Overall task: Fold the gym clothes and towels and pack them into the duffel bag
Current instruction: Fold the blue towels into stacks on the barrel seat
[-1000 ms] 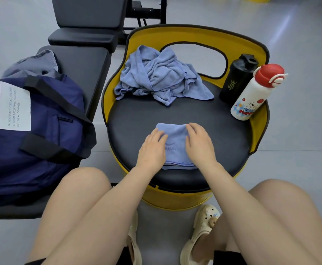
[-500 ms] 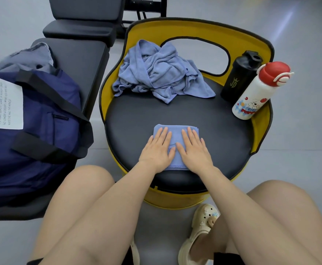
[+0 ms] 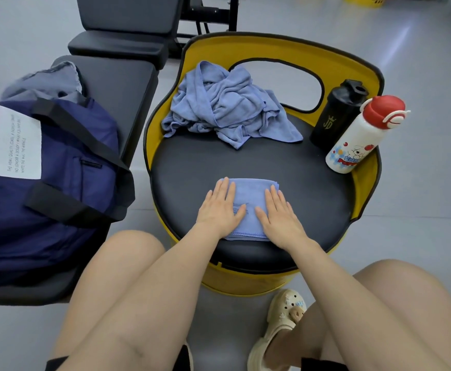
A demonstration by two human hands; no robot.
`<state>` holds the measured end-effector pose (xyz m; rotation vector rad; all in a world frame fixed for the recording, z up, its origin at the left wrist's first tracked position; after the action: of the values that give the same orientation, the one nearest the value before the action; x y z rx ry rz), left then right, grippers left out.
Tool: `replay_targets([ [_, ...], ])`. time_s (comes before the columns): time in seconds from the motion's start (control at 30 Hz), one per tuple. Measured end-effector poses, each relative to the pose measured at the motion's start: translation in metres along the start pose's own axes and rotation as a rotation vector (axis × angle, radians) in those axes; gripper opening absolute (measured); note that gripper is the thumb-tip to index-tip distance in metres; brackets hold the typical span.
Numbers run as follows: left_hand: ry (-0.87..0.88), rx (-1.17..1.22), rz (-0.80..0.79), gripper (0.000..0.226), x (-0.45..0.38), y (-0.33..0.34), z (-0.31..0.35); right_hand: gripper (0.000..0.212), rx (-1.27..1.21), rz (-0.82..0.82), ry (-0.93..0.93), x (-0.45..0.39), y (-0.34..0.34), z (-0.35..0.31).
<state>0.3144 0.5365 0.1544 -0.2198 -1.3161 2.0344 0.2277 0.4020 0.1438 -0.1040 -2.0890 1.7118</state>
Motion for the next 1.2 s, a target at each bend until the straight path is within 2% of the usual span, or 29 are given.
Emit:
replay_targets([
  [0.13, 0.111, -0.122, 0.117, 0.062, 0.010, 0.001, 0.006, 0.053, 0.049, 0.081, -0.023, 0.001, -0.010, 0.000],
  [0.3, 0.189, -0.191, 0.051, 0.059, 0.025, 0.005, 0.003, 0.052, 0.078, 0.068, -0.046, 0.013, -0.008, 0.013],
  [0.77, 0.066, -0.221, -0.108, 0.059, 0.000, -0.021, -0.029, 0.054, 0.170, 0.062, -0.055, -0.018, -0.004, -0.023],
  [0.97, 0.041, -0.284, -0.129, 0.060, -0.013, -0.043, -0.055, 0.055, 0.216, 0.054, -0.100, -0.045, -0.010, -0.050],
  [1.2, 0.026, -0.468, -0.084, 0.059, -0.029, -0.075, -0.091, 0.055, 0.254, 0.093, -0.131, -0.083, -0.013, -0.091],
])
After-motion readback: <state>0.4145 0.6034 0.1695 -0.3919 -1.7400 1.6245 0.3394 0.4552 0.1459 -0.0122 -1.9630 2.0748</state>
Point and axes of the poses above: each hand's wrist, its own x-axis away from the middle knuckle, its own y-axis out of the palm, z = x × y, the point moved 2 cm from there along -x, towards the middle knuckle, and after that the axes turned 12 degrees about x, right-handed, at the moved point
